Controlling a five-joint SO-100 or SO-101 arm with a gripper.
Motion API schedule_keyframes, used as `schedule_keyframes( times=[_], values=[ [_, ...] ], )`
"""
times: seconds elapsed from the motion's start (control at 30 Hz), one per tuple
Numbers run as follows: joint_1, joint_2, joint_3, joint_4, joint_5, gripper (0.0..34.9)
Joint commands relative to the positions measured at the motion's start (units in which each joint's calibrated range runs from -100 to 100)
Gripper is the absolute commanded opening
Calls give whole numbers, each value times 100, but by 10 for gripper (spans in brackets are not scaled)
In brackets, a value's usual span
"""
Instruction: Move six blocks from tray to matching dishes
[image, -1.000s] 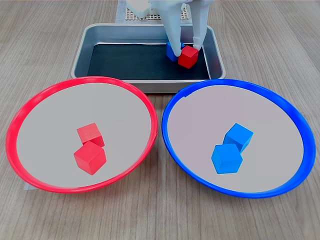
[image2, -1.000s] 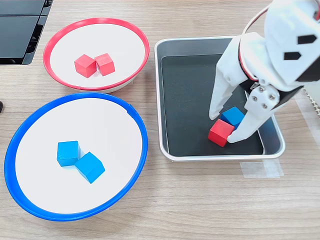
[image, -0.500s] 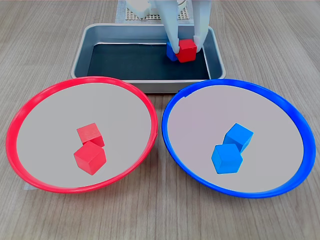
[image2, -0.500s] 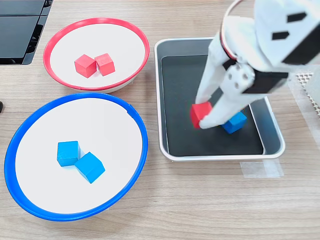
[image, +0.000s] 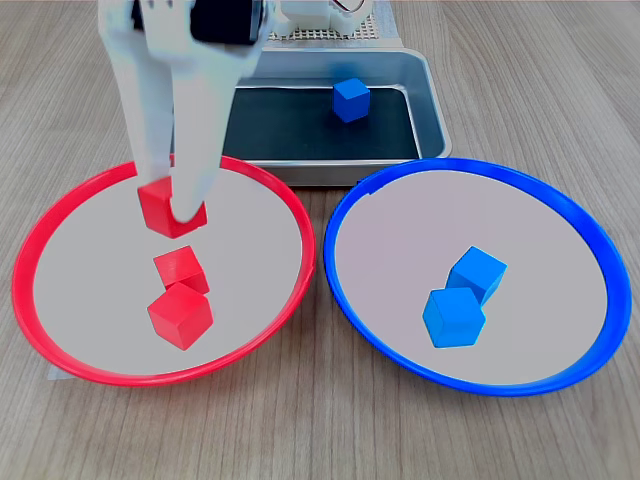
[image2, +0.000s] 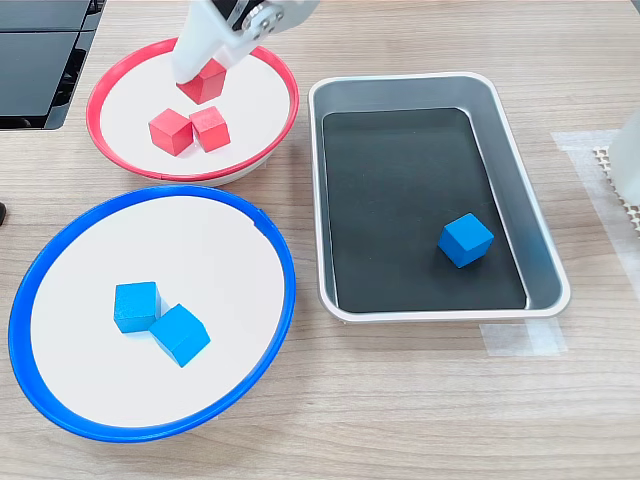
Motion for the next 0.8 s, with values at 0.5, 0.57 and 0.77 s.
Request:
schedule_keyframes(
  times=[0.5, 0.57, 0.77],
  values=[
    [-243, -4200, 4078, 1297, 347, 2],
    [-450, -4754, 4697, 1421, 176, 3],
    [-1382, -5360, 5134, 2148, -713, 133]
  ],
)
